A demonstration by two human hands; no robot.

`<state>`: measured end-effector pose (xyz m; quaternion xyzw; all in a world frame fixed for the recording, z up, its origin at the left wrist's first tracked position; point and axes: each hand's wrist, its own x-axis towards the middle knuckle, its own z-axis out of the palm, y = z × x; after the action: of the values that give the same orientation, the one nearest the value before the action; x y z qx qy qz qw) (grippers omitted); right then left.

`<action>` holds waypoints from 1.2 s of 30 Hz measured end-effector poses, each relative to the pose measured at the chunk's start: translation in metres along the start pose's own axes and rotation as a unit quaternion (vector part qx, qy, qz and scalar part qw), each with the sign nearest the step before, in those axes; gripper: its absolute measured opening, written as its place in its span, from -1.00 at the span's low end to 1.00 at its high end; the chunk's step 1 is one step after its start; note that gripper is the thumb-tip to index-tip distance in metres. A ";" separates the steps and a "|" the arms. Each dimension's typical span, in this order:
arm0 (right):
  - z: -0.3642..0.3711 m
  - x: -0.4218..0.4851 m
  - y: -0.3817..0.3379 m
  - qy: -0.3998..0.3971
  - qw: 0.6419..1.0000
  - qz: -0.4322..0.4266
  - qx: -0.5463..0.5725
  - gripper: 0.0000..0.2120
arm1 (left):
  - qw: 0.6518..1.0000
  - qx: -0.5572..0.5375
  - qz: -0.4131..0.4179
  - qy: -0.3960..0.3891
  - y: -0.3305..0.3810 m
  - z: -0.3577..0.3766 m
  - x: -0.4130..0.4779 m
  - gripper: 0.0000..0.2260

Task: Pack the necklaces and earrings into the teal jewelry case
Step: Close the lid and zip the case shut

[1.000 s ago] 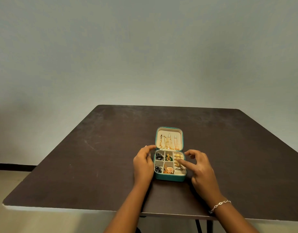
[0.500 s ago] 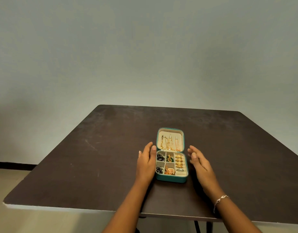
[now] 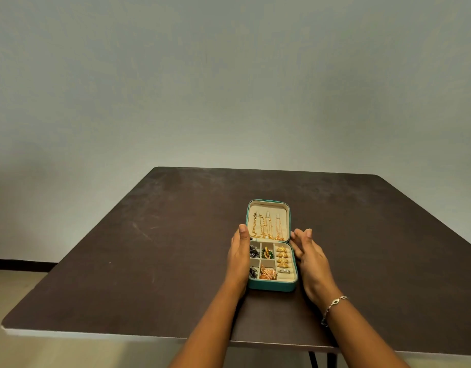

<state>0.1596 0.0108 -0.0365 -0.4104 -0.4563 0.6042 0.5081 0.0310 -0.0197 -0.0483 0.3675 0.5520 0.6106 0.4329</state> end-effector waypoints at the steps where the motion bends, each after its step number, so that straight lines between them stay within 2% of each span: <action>1: 0.000 0.000 0.000 -0.006 1.000 -0.003 0.004 -0.60 | 1.000 0.004 -0.003 0.006 -0.002 0.000 0.002 -0.27; 3: 0.002 0.001 0.001 -0.016 1.000 -0.008 0.002 -0.71 | 1.000 0.022 0.010 0.011 0.003 0.002 -0.001 -0.43; 5: 0.001 0.002 0.001 -0.023 1.000 -0.017 -0.012 -0.71 | 0.999 0.045 0.025 0.010 0.009 0.003 -0.005 -0.54; 9: 0.001 0.001 0.000 -0.031 0.999 -0.031 -0.024 -0.72 | 0.994 0.095 0.044 0.025 0.007 0.004 -0.003 -0.37; 14: -0.001 0.000 -0.002 -0.038 0.999 -0.025 0.014 -0.66 | 0.993 0.077 0.079 0.039 0.000 0.005 0.000 -0.36; 19: -0.002 0.000 -0.003 -0.012 0.999 -0.009 0.040 -0.64 | 0.996 0.032 0.073 0.040 0.001 0.004 -0.004 -0.68; 25: -0.005 -0.001 -0.004 0.003 0.999 0.004 0.040 -0.58 | 0.996 0.005 0.076 0.053 0.004 0.005 -0.005 -0.64; 31: -0.006 -0.003 -0.004 0.033 0.999 0.004 0.041 -0.56 | 0.996 0.000 0.048 0.070 -0.003 0.002 -0.003 -0.38; 36: -0.007 -0.003 -0.004 0.026 0.999 0.003 0.031 -0.57 | 0.996 -0.001 0.061 0.065 0.001 0.003 -0.004 -0.40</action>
<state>0.1671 0.0094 -0.0346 -0.4114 -0.4231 0.6089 0.5301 0.0354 -0.0226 -0.0465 0.3595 0.5547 0.6591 0.3587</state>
